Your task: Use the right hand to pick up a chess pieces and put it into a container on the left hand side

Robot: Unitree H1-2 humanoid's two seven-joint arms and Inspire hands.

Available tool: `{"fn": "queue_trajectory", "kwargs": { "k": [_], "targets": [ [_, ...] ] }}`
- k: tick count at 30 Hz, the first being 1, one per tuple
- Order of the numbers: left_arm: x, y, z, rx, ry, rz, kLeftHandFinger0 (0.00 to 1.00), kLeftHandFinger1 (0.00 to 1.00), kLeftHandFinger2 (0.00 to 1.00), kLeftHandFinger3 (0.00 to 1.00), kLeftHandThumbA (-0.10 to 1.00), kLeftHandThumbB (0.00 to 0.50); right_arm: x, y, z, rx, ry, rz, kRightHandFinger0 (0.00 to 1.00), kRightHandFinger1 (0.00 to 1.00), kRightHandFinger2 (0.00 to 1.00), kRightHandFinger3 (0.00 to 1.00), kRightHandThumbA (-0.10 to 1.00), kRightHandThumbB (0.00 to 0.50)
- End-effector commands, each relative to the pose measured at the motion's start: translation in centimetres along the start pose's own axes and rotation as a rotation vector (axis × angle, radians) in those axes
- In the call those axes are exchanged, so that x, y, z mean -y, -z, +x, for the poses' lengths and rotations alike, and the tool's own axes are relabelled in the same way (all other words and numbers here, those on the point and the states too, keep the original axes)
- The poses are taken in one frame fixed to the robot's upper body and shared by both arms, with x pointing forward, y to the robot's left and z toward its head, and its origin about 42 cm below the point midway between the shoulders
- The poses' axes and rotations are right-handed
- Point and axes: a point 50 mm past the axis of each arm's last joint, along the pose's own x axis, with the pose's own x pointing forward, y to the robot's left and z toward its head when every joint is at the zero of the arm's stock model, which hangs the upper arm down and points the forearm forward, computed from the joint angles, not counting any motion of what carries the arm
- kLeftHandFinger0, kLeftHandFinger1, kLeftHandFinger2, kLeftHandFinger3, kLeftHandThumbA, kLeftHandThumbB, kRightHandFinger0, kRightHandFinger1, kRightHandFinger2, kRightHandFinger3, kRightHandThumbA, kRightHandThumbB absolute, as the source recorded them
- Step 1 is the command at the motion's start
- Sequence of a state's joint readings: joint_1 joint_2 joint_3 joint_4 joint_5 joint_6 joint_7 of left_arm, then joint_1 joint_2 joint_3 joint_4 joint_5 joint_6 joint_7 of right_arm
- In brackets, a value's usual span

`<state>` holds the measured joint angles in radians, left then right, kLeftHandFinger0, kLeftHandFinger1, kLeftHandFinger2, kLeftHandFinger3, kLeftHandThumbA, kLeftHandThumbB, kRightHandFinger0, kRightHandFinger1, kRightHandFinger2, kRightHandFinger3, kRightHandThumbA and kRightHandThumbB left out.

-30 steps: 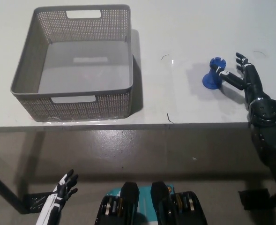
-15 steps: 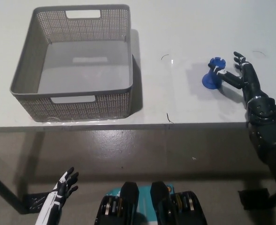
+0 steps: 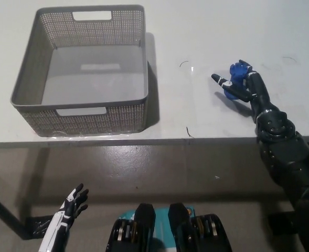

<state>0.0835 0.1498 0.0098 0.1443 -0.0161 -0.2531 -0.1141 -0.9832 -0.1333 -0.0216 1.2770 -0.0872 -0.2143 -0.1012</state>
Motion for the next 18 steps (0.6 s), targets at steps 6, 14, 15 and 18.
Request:
{"fn": "queue_trajectory", "kwargs": {
  "k": [6, 14, 15, 18],
  "targets": [
    [-0.5, -1.1, 0.7, 0.061, 0.016, 0.021, 1.0, 1.0, 1.0, 1.0, 1.0, 0.234, -1.7, -3.0, 1.0, 0.052, -0.057, -0.012, 1.0, 1.0, 1.0, 1.0, 1.0, 0.5],
    [-0.5, -1.3, 1.0, 0.067, 0.021, 0.024, 1.0, 1.0, 1.0, 1.0, 1.0, 0.241, -1.3, -2.5, 1.0, -0.03, 0.123, -0.027, 0.91, 0.97, 1.0, 1.0, 0.26, 0.318],
    [-0.4, -1.3, 1.0, 0.067, 0.02, 0.023, 1.0, 1.0, 1.0, 1.0, 1.0, 0.244, -1.0, -2.1, 0.8, -0.037, 0.21, 0.022, 0.27, 0.33, 0.36, 0.42, -0.06, 0.186],
    [-0.5, -1.5, 1.3, 0.068, 0.024, 0.024, 1.0, 1.0, 1.0, 1.0, 1.0, 0.246, -0.5, -1.5, 0.5, -0.042, 0.294, 0.089, 0.0, 0.02, 0.48, 0.49, -0.1, 0.13]
  ]
}}
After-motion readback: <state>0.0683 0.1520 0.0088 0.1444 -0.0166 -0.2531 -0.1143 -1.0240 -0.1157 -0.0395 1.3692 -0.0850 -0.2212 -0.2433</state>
